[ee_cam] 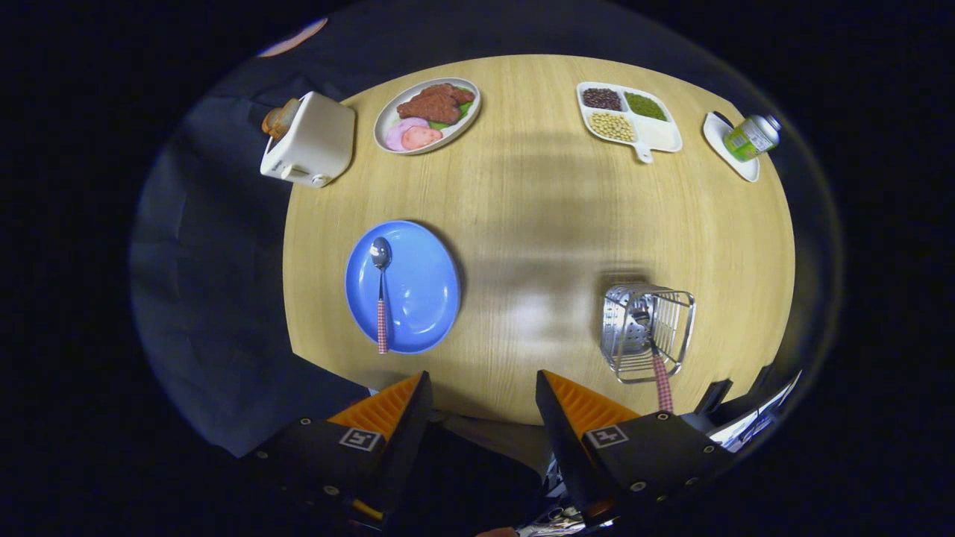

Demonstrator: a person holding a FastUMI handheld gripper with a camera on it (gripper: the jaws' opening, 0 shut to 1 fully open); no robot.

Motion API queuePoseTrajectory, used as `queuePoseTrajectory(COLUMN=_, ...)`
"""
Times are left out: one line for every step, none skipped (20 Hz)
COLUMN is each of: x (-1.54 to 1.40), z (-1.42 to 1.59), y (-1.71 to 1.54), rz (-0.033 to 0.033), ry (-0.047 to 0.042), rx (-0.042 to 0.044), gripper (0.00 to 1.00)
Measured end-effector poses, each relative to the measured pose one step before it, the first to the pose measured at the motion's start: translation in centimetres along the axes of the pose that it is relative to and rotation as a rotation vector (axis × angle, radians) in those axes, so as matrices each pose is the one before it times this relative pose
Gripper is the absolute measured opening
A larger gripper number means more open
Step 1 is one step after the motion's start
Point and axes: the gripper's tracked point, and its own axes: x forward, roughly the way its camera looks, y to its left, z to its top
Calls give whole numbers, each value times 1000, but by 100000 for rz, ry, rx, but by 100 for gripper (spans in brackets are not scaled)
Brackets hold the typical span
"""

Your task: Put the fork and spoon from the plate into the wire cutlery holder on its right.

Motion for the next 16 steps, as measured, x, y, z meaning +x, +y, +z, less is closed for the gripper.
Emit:
queuePoseTrajectory(x=679, z=-110, y=1135, rz=384, ry=596, rx=-1627, gripper=84)
queuePoseTrajectory(x=628, z=-27, y=1112, rz=250, ry=504, rx=-1502, gripper=84)
queuePoseTrajectory(x=660, z=-53, y=1090, rz=152, ry=591, rx=-1634, gripper=84)
queuePoseTrajectory(x=769, z=-51, y=1094, rz=133, ry=680, rx=-1550, gripper=84)
queuePoseTrajectory(x=631, z=-18, y=982, rz=337, ry=678, rx=-1329, gripper=84)
queuePoseTrajectory(x=671, z=216, y=1232, rz=203, ry=722, rx=-1296, gripper=85)
queuePoseTrajectory(x=723, z=160, y=703, rz=-511, ry=278, rx=-925, gripper=85)
queuePoseTrajectory(x=876, z=219, y=752, rz=-795, ry=407, rx=-1205, gripper=86)
queuePoseTrajectory(x=894, z=225, y=723, rz=-741, ry=236, rx=-1019, gripper=86)
queuePoseTrajectory(x=723, z=60, y=741, rz=-309, ry=499, rx=-897, gripper=87)
queuePoseTrajectory(x=727, z=99, y=676, rz=-297, ry=700, rx=-382, gripper=87)
queuePoseTrajectory(x=790, z=195, y=723, rz=28, ry=740, rx=-247, gripper=87)
queuePoseTrajectory(x=722, z=153, y=704, rz=45, ry=945, rx=-294, gripper=87)
queuePoseTrajectory(x=577, z=125, y=310, rz=-48, ry=773, rx=30, gripper=87)
queuePoseTrajectory(x=751, z=94, y=670, rz=161, ry=763, rx=46, gripper=87)
queuePoseTrajectory(x=814, z=-150, y=500, rz=-96, ry=856, rx=270, gripper=86)
